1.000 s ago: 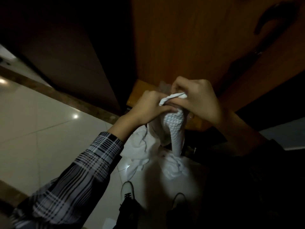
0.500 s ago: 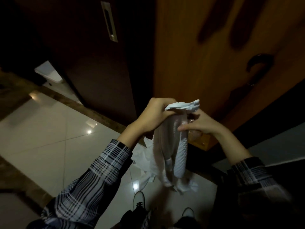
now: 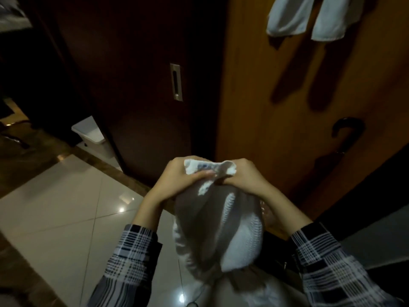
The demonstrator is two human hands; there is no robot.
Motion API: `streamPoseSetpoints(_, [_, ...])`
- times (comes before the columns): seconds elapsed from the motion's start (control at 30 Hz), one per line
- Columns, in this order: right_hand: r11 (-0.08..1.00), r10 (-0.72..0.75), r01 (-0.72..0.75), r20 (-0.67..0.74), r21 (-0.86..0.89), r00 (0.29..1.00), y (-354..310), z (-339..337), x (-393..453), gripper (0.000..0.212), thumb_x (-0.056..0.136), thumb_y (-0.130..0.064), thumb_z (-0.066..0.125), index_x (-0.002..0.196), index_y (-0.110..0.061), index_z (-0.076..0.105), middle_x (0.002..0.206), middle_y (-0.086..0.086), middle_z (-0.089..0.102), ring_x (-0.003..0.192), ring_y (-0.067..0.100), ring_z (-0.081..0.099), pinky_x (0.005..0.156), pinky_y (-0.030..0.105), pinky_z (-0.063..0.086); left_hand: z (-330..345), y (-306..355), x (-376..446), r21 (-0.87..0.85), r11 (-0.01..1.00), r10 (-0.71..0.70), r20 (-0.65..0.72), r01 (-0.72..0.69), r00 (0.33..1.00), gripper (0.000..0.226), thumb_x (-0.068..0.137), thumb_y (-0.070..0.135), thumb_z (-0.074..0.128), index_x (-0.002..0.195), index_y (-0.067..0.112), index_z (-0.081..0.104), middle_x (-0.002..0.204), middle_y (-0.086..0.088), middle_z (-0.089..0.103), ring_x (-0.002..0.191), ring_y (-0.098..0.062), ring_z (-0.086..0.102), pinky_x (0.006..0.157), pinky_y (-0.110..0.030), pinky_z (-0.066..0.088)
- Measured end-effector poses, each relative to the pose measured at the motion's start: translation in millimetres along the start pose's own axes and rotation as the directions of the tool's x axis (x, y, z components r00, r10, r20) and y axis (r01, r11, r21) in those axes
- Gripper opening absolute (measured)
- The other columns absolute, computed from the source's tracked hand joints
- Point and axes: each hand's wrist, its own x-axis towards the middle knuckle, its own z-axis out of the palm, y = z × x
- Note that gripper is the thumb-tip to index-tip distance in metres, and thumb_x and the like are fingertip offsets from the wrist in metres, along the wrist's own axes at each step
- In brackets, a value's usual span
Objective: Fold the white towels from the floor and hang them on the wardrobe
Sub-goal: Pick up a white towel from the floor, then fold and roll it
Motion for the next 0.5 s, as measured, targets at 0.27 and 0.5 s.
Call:
streamPoseSetpoints(0.27, [0.991,0.026,-0.020,0.043,-0.133,0.999,-44,-8,17,0.025,0.075,-0.033,0.078,0.067,-0.015,0.063,0.076,0.000,0.066,0.072,0.014,0.059,0.060,0.022,0.039,-15,15,4,-0.212,0.975,-0.031,-0.446,-0.072,0.895,0.011,0.090,0.010,0.061,0.090,0.017,0.070,0.083,0.011,0.069,0.078,0.004,0.064,0.071,-0.012,0.046])
streamPoseSetpoints(0.5, [0.960,0.271,-0.253,0.184,-0.117,0.945,8,15,7,0.043,0.066,-0.037,0.084,0.089,-0.002,0.071,0.091,0.008,0.073,0.086,0.025,0.068,0.079,0.042,0.054,1,15,-6,-0.328,0.942,-0.093,-0.447,-0.066,0.890,0.023,0.092,0.008,0.058,0.082,0.026,0.068,0.078,0.012,0.068,0.076,0.004,0.064,0.072,-0.013,0.048])
